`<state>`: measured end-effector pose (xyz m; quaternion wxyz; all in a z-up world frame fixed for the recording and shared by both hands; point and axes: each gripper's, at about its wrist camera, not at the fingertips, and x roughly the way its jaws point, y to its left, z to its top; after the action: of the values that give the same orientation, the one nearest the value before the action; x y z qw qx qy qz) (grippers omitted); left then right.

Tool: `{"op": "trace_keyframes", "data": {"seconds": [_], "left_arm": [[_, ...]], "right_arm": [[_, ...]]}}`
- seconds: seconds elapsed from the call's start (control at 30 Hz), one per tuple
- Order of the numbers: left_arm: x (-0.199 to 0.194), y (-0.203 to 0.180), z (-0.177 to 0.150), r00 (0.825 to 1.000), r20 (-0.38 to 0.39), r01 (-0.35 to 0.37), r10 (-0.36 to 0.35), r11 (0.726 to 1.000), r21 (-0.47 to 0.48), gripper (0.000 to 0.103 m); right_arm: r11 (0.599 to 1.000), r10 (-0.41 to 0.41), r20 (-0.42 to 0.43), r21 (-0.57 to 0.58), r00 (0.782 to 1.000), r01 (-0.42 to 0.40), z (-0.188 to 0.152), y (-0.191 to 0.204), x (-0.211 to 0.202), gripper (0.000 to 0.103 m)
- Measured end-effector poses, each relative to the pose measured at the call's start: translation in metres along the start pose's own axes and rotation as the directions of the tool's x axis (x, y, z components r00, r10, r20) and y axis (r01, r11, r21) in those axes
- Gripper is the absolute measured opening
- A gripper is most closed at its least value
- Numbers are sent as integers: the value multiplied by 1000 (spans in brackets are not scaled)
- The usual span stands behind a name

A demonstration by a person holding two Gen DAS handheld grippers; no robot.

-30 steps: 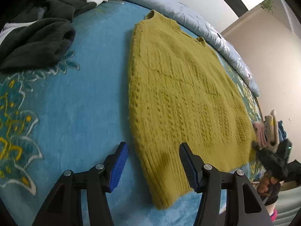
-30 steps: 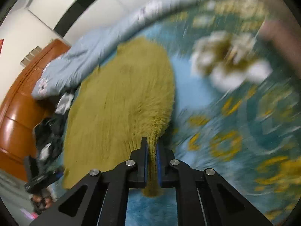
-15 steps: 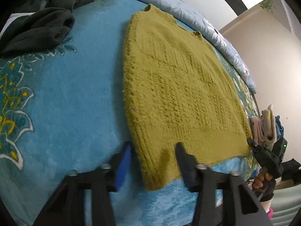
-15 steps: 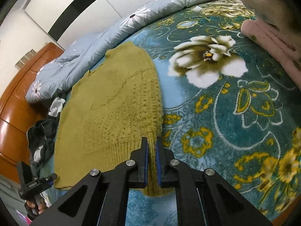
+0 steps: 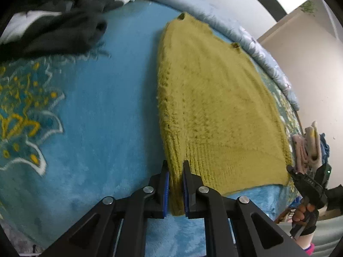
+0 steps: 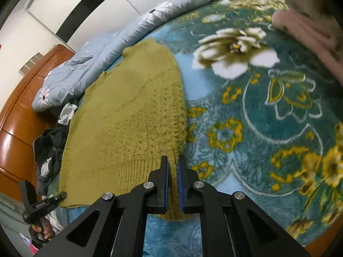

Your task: Fold clothes

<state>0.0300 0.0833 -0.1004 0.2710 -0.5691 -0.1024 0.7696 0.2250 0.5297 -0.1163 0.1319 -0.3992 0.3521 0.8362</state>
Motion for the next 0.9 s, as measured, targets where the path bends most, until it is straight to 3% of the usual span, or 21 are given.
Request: {"op": "trace_keyframes", "data": {"seconds": [0.17, 0.3, 0.47, 0.53, 0.6, 0.73, 0.83, 0.9], "left_arm": [[2, 0, -1, 1000, -2, -8, 8, 999, 34, 14], [-10, -8, -3, 1000, 25, 5, -8, 993, 117, 20], [-42, -5, 10, 992, 122, 14, -38, 982, 187, 39], [-49, -8, 27, 985, 172, -19, -20, 975, 222, 48], [-52, -13, 45, 977, 212, -51, -1, 969, 242, 55], [-43, -25, 96, 971, 239, -75, -1, 949, 306, 71], [-23, -38, 141, 977, 213, -70, -6, 935, 347, 81], [1, -56, 178, 975, 218, -115, 31, 915, 387, 85]], "right_arm": [[998, -47, -26, -41, 999, 45, 4, 8, 6, 10], [993, -91, -13, -72, 996, 90, 4, 16, 1, 14], [972, -162, 43, -163, 986, 167, 8, 33, -17, 37], [958, -170, 67, -221, 983, 181, 15, 41, -23, 50], [936, -166, 82, -300, 983, 183, 26, 53, -23, 55], [867, -147, 69, -471, 987, 162, 59, 83, -6, 61], [818, -173, 43, -550, 984, 168, 96, 105, 20, 61], [798, -185, 48, -575, 982, 178, 118, 114, 34, 63]]}}
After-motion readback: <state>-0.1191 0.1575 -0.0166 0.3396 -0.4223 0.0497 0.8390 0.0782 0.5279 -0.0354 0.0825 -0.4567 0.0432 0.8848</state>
